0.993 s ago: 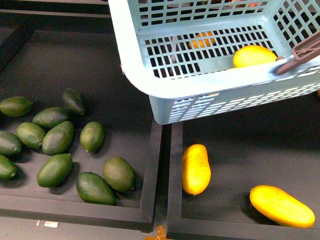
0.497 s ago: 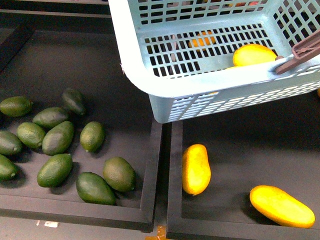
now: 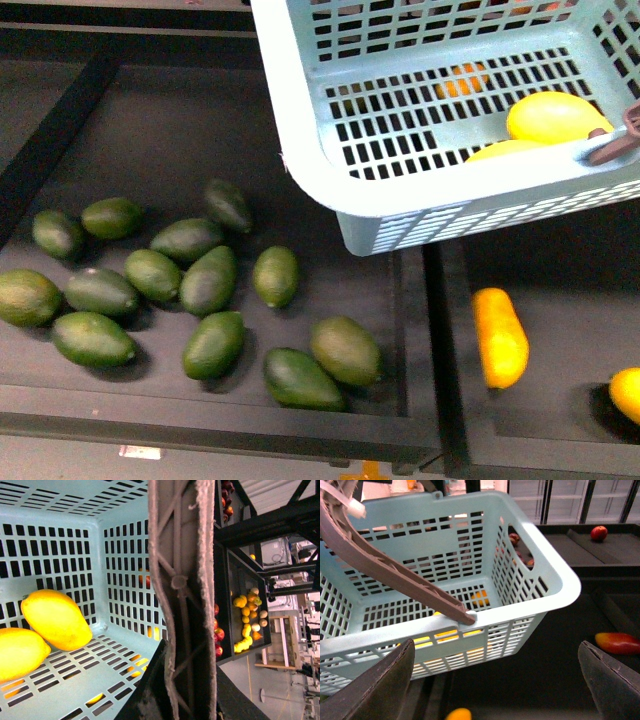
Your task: Pick lemon and mango into basket
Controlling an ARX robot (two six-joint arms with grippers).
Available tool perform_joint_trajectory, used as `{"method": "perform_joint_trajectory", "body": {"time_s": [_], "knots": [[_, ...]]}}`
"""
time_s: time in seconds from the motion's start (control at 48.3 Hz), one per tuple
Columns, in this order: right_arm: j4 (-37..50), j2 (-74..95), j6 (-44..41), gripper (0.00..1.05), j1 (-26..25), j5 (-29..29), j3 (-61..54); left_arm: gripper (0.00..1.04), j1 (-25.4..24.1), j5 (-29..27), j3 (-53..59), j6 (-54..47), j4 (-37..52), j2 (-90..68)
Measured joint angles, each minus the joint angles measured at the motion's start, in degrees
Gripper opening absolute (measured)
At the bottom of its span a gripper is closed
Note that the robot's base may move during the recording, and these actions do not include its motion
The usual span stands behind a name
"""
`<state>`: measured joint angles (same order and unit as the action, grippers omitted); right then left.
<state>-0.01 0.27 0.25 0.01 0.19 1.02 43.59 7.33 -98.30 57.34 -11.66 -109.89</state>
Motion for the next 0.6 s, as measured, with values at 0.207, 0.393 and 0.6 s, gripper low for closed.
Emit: {"method": "perform_joint_trajectory", "body": {"time_s": [0.207,0.393,0.6], "knots": [[-0.1,-0.1,0.0,0.96,0.0,0.0,0.0,0.07,-0.5,-1.0,0.0,-0.3,0.0,0.0],[-0.1,-0.1,-0.1,0.96,0.0,-0.1,0.0,0.07,-0.5,-0.9,0.0,-0.6,0.0,0.0],[0.0,-0.1,-0.1,0.96,0.0,0.0,0.0,0.07,-0.5,-0.5,0.0,-0.5,0.0,0.0]]}}
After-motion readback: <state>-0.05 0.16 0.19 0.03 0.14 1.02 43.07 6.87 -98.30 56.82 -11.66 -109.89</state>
